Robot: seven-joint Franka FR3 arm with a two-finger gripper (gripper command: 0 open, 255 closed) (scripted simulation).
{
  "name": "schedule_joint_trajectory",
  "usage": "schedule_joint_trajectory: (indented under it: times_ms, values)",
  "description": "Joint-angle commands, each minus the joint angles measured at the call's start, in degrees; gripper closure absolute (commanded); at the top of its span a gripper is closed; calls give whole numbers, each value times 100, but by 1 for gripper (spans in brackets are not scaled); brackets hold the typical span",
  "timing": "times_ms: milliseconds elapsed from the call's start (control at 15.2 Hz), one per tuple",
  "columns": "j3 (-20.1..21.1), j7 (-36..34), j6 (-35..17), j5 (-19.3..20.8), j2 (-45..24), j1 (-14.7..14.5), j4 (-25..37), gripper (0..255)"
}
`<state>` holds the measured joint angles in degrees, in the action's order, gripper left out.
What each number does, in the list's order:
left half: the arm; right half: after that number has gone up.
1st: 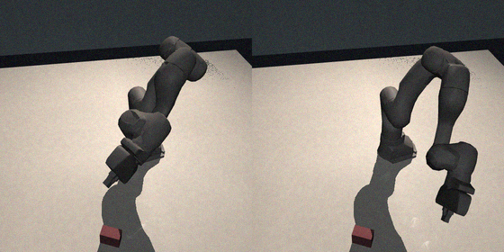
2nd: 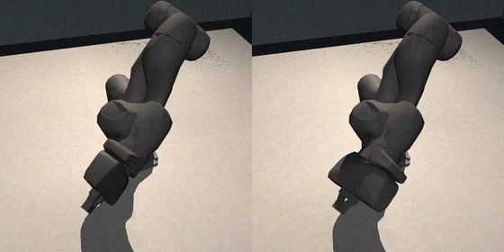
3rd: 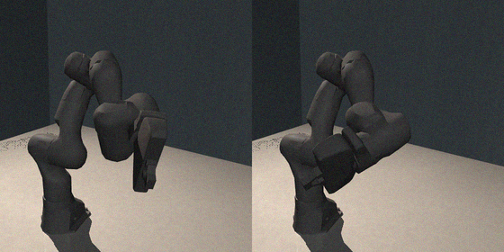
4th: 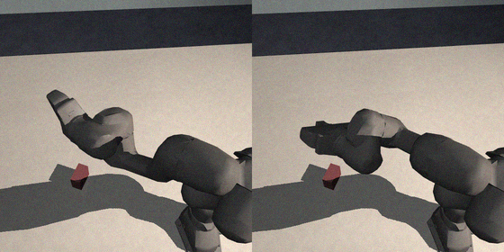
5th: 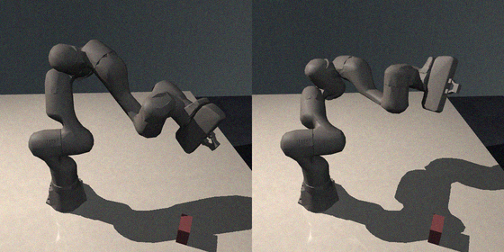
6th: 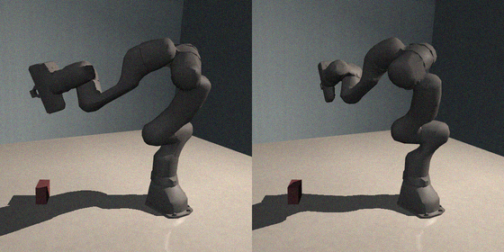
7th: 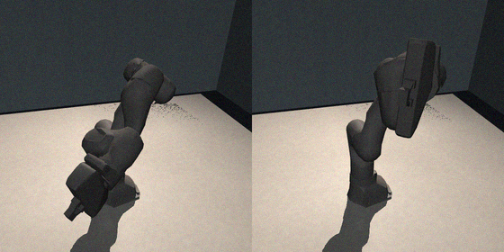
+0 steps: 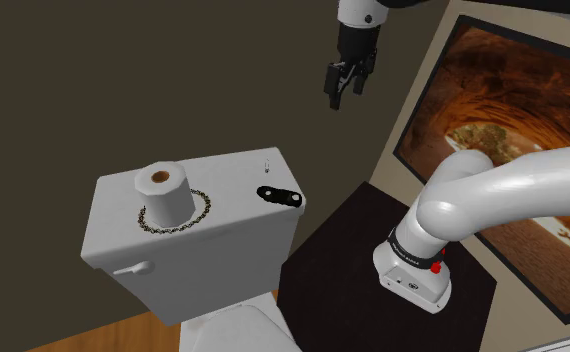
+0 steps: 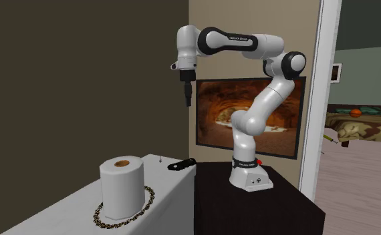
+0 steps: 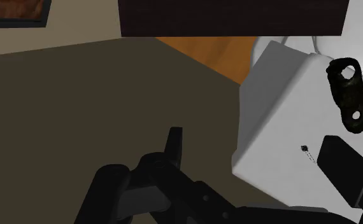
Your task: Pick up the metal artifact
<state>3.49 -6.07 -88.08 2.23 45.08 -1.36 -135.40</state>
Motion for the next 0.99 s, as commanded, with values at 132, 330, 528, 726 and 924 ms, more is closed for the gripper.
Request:
schedule_joint_trajectory:
  times_ms: [132,330,528,726,924]
  values:
    - [174,-21,-289,-60,-88,-133,-210,0]
    - [442,-56,-731,-142,-263,-333,-491,0]
    - [717,-99,-1184,-213,-494,-529,-730,0]
    - [1002,-153,-1647,-265,-781,-713,-926,0]
    - [1296,-225,-2118,-289,-1126,-882,-1078,0]
